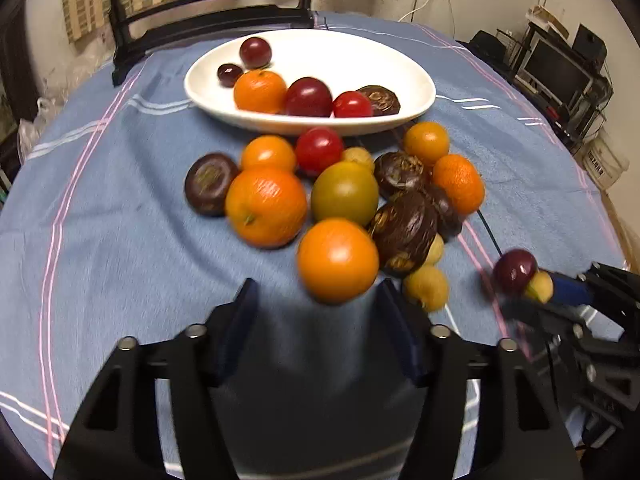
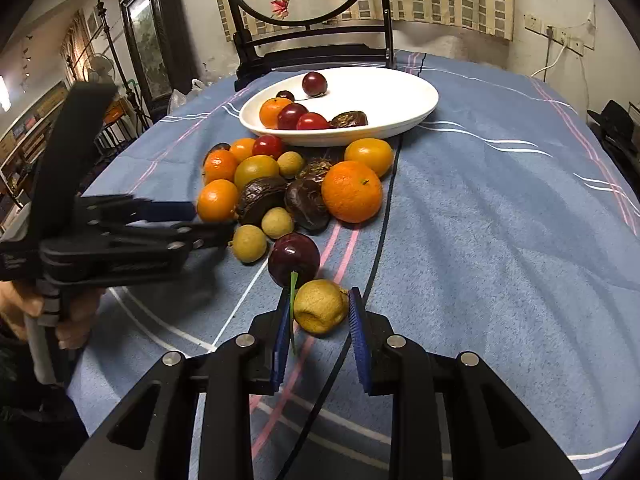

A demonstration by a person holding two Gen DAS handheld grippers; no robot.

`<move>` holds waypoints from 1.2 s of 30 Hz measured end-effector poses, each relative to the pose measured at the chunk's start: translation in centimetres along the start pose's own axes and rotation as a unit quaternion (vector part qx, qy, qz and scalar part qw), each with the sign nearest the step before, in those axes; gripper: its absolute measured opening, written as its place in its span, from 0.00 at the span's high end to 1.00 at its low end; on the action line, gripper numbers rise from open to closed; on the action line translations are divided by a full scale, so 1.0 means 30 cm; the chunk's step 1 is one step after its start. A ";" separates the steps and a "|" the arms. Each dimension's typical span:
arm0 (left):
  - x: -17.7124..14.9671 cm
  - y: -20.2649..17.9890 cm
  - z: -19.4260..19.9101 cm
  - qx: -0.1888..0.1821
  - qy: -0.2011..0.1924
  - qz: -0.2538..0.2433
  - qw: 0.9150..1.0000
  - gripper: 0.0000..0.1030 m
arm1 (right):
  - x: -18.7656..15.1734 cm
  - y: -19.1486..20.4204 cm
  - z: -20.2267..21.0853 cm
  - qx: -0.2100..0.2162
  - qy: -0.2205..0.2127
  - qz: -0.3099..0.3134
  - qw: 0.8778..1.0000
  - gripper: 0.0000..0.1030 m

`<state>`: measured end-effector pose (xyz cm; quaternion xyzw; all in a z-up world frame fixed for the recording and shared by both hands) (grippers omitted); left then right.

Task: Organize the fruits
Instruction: 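Grasp a dark cherry with the right tool while the left tool grasps a mandarin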

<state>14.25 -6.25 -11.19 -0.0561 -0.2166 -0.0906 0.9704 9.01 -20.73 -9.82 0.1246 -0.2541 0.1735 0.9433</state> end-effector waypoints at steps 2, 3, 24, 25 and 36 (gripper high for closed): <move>0.019 -0.014 -0.010 0.008 -0.001 -0.009 1.000 0.53 | -0.005 0.002 0.002 0.004 0.000 0.002 1.000 0.73; 0.026 -0.019 -0.012 0.013 -0.005 -0.013 1.000 0.56 | -0.006 0.004 0.000 0.005 0.000 0.003 1.000 0.73; -0.039 0.013 0.095 -0.020 -0.031 -0.021 0.999 0.64 | 0.006 0.053 -0.011 -0.026 0.016 0.043 0.999 0.33; -0.041 0.017 0.095 -0.021 -0.031 -0.019 0.999 0.64 | 0.011 0.045 0.001 -0.027 0.011 0.040 0.999 0.33; -0.051 0.022 0.096 -0.026 -0.030 -0.020 0.999 0.64 | 0.061 0.066 -0.105 -0.048 0.058 0.065 0.995 0.57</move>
Point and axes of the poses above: each gripper's, at about its wrist camera, not at the fingertips, and z roughly against the way its jaws point, y to its left, x to its top, the point moved 6 cm from there along -z, roughly the way its jaws point, and after that the axes turned 6 degrees about y, right-handed, at the moved point
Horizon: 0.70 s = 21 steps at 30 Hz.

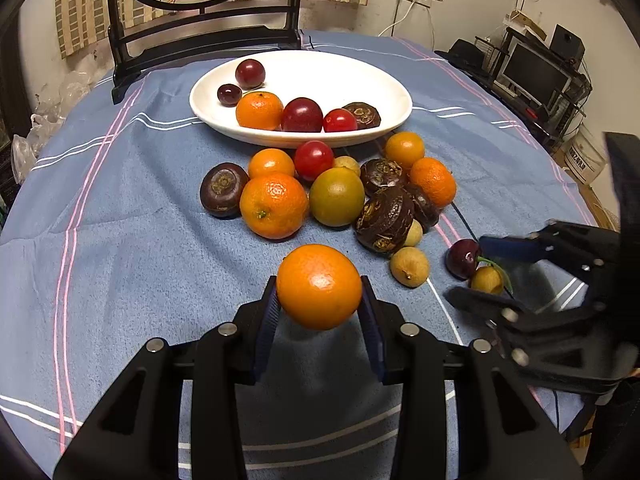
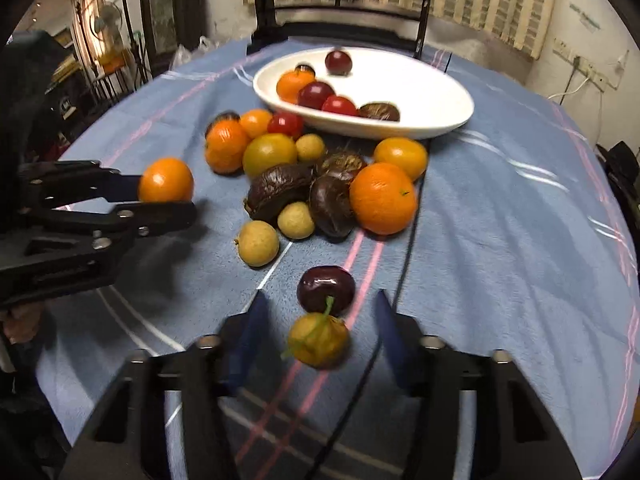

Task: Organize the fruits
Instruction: 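Grasp a dark cherry with the right tool while the left tool grasps a mandarin, then carry the cherry and mandarin over the plate and open both tools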

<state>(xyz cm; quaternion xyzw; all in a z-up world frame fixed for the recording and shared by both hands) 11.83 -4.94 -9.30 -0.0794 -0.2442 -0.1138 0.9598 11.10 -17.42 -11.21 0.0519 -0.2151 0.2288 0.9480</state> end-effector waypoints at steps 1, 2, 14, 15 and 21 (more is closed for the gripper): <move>-0.001 0.000 0.000 0.000 0.000 -0.001 1.000 0.64 | 0.006 0.001 -0.007 0.003 0.001 -0.001 1.000 0.58; -0.002 0.000 0.001 0.000 0.000 -0.001 1.000 0.64 | 0.014 0.001 -0.010 0.004 -0.001 -0.003 1.000 0.67; 0.137 0.032 0.066 -0.004 -0.028 -0.015 0.999 0.64 | 0.152 -0.052 0.193 0.025 -0.134 -0.032 0.990 0.71; 0.165 0.036 0.076 -0.003 -0.035 -0.017 0.999 0.64 | 0.170 -0.058 0.207 0.026 -0.146 -0.034 0.988 0.71; 0.344 0.060 0.066 0.013 -0.062 -0.010 0.998 0.64 | 0.333 -0.087 0.207 0.046 -0.185 -0.046 0.981 0.71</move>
Point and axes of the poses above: each gripper's, at about its wrist camera, not at the fingertips, and z roughly against the way its jaws point, y to its left, x to its top, the point moved 6 cm from there along -z, roughly the way its jaws point, and after that the axes turned 6 degrees about y, right-handed, at the moved point
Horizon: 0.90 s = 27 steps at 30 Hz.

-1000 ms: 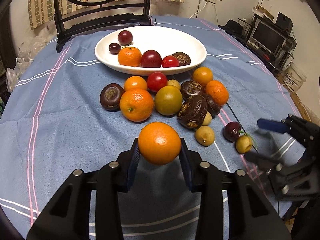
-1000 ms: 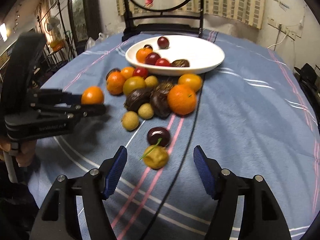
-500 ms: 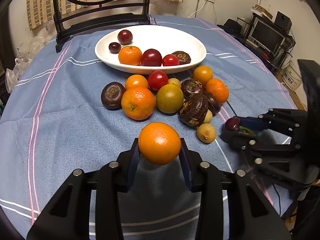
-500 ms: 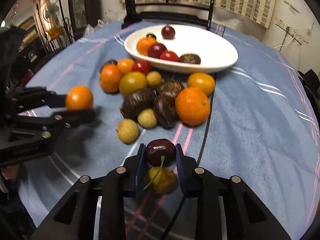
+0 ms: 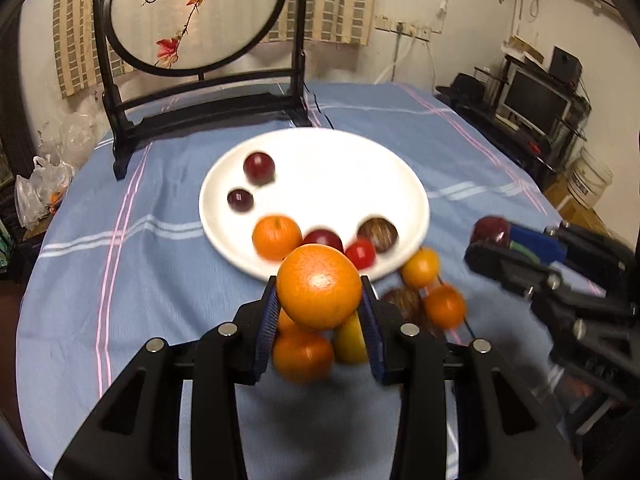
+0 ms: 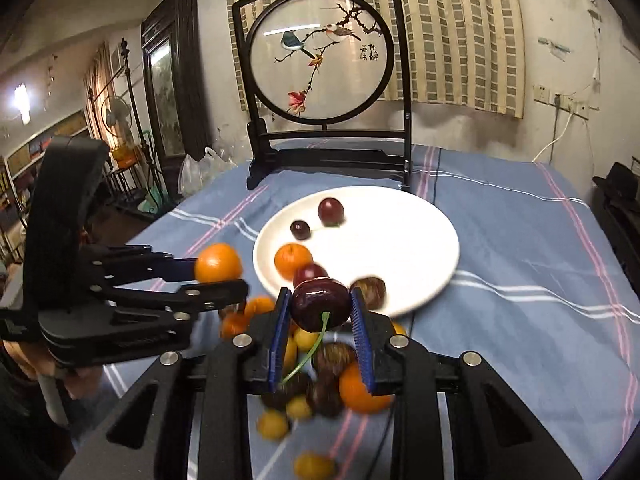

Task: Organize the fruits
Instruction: 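Carry the cherry and mandarin over the plate and open both tools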

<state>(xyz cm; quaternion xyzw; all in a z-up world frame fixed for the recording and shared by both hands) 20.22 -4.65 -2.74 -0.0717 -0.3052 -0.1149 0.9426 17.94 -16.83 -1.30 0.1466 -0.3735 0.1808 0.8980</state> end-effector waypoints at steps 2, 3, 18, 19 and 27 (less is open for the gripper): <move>0.052 0.019 -0.043 0.005 0.007 0.008 1.000 0.64 | 0.032 -0.018 -0.054 0.005 0.008 -0.001 1.000 0.71; 0.075 0.028 -0.065 0.007 0.009 0.013 1.000 0.64 | 0.048 -0.024 -0.086 0.004 0.015 -0.001 1.000 0.71; 0.192 0.152 -0.285 0.038 0.029 0.077 0.996 0.47 | 0.058 -0.082 -0.383 -0.040 0.080 -0.004 0.996 0.49; 0.188 0.154 -0.272 0.040 0.020 0.078 0.996 0.40 | 0.054 -0.086 -0.374 -0.042 0.076 -0.008 0.996 0.46; 0.087 0.156 -0.168 0.037 0.011 0.070 0.997 0.31 | -0.038 -0.123 -0.253 -0.033 0.084 -0.027 0.996 0.45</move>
Point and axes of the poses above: each gripper's, at about its wrist camera, not at the fingertips, and z roughly against the way its jaws point, y to its left, x to its top, the point moved 6 cm from there along -z, roughly the way its jaws point, and after that the axes turned 6 degrees about y, right-handed, at the moved point
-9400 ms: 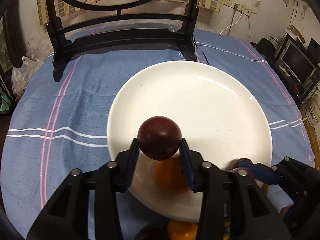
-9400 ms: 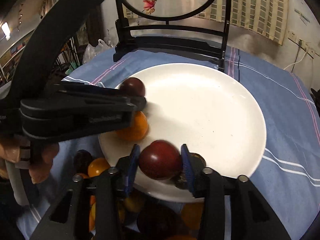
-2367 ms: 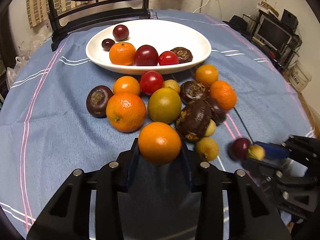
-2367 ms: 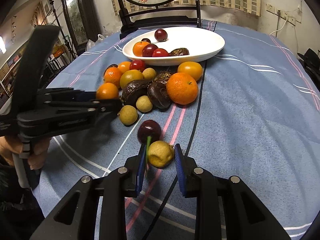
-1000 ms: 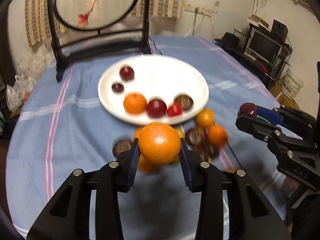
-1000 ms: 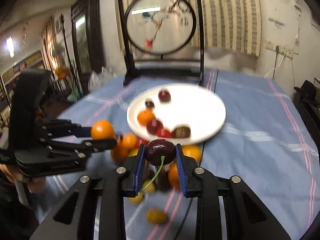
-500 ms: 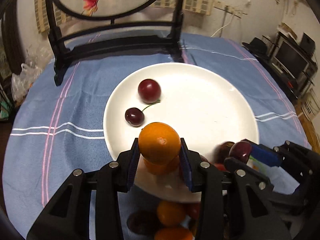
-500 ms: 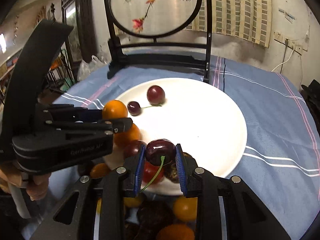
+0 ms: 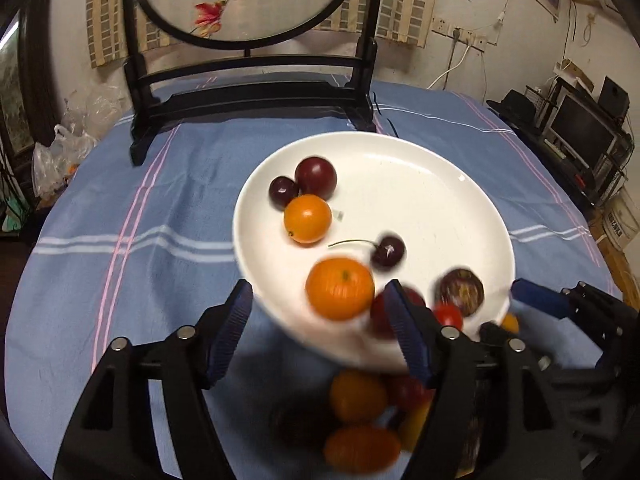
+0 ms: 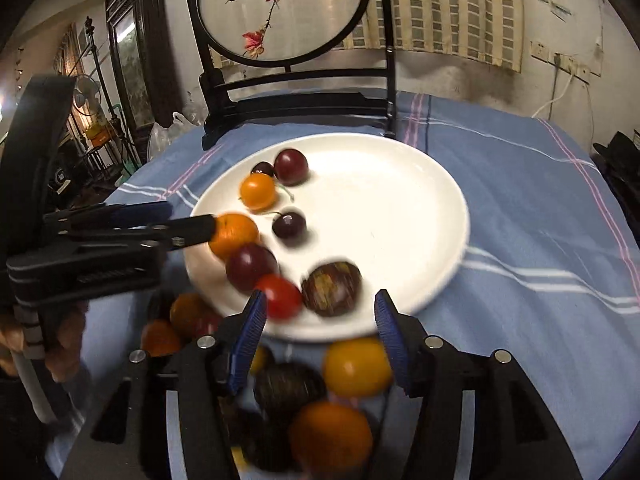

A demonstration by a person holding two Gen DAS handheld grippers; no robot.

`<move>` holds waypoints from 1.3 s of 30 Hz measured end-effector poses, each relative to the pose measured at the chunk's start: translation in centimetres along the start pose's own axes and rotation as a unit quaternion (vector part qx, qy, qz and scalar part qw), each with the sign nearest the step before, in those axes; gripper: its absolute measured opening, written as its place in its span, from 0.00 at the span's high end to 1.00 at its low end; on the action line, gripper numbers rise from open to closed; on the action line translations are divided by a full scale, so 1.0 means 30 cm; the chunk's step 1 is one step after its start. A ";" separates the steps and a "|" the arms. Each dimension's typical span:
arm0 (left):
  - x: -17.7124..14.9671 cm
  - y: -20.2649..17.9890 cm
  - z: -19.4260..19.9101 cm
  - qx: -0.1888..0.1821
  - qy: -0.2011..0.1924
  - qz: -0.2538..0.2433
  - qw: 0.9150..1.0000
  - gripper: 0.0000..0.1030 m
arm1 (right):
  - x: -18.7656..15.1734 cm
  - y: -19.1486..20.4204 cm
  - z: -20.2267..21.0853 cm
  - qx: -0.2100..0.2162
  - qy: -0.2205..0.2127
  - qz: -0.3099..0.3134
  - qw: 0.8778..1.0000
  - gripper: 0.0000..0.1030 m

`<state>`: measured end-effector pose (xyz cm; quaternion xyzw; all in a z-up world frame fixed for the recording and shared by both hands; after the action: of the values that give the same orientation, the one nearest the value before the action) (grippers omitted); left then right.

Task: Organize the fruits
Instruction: 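Carry the cherry and mandarin over the plate and open both tools, then grasp a small yellow fruit with the right tool, then hold the yellow fruit in the right tool while the left tool grasps a mandarin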

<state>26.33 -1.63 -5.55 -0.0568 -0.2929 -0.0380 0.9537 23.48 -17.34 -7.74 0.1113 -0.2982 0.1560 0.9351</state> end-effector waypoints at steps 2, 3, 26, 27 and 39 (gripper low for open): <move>-0.048 0.019 0.025 -0.001 0.003 0.009 1.000 0.26 | -0.044 -0.014 0.033 0.001 0.003 -0.007 1.000 0.45; -0.080 0.030 0.037 0.001 0.007 0.014 1.000 0.26 | -0.066 -0.020 0.047 0.001 0.006 -0.010 1.000 0.45; -0.464 0.005 0.156 0.004 0.033 -0.015 0.999 0.22 | -0.402 0.112 0.133 -0.007 0.073 0.020 0.997 0.72; -0.466 0.007 0.152 0.003 0.036 -0.013 0.999 0.22 | -0.400 0.113 0.133 -0.004 0.072 0.018 0.997 0.71; -0.426 -0.019 0.086 0.000 0.055 -0.014 0.998 0.26 | -0.407 0.079 0.143 0.041 0.064 -0.029 0.997 0.71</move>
<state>14.28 -1.36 -10.56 -0.0505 -0.2410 -0.0545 0.9677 10.95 -19.20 -11.27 0.1483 -0.2273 0.1476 0.9511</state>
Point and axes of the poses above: each gripper's, at about its wrist camera, not at the fingertips, and z roughly against the way its jaws point, y to its left, x to its top, the point moved 6 cm from there along -z, roughly the way its jaws point, and after that the axes turned 6 degrees about y, right-handed, at the moved point
